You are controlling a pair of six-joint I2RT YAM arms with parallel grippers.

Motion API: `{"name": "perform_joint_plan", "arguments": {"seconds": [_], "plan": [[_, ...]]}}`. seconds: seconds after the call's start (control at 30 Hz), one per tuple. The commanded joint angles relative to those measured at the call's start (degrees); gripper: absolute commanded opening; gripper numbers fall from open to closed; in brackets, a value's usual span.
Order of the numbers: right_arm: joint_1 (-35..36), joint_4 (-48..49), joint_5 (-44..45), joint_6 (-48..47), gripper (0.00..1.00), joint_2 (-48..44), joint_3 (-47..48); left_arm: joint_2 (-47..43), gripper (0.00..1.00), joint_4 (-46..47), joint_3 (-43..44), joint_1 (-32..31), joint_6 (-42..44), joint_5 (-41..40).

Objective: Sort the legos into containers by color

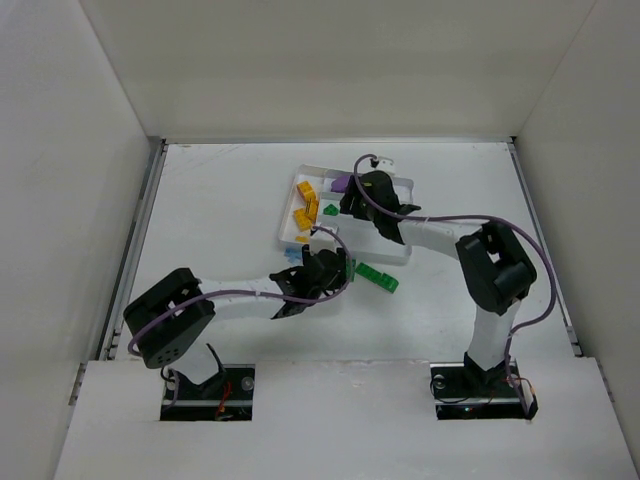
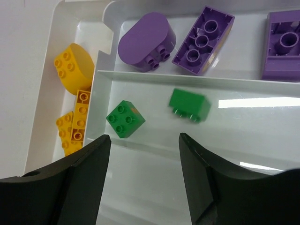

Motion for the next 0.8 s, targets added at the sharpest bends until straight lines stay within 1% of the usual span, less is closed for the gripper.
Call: {"name": "perform_joint_plan", "arguments": {"seconds": [0.0,0.2,0.33,0.53,0.57,0.7,0.77], "plan": [[0.0,1.5,0.1,-1.1,0.67,-4.2,0.8,0.6,0.49,1.6,0.9,-1.7,-2.2,-2.3],[0.3,3.4,1.6,-2.2,0.65,-14.5,-10.5,5.7,0.49,1.6,3.1,-4.0,-1.8,-1.2],[1.1,4.1,2.7,-2.0,0.65,-21.2,-18.5,8.0,0.49,0.6,4.4,-4.1,-1.6,0.0],[3.1,4.2,4.2,-1.1,0.64,-28.6,-27.6,10.4,0.53,1.1,6.4,-4.0,-1.3,1.3],[3.5,3.8,4.8,-1.0,0.63,-30.0,-29.3,10.8,0.53,1.2,6.7,-4.1,-1.2,1.1],[4.9,0.6,6.1,-0.3,0.57,-35.6,-34.3,13.9,0.48,0.4,8.3,-3.6,-1.0,0.9],[5.9,-1.7,6.5,0.2,0.57,-38.5,-36.4,14.9,0.44,0.1,8.6,-3.3,-0.9,0.4]]}}
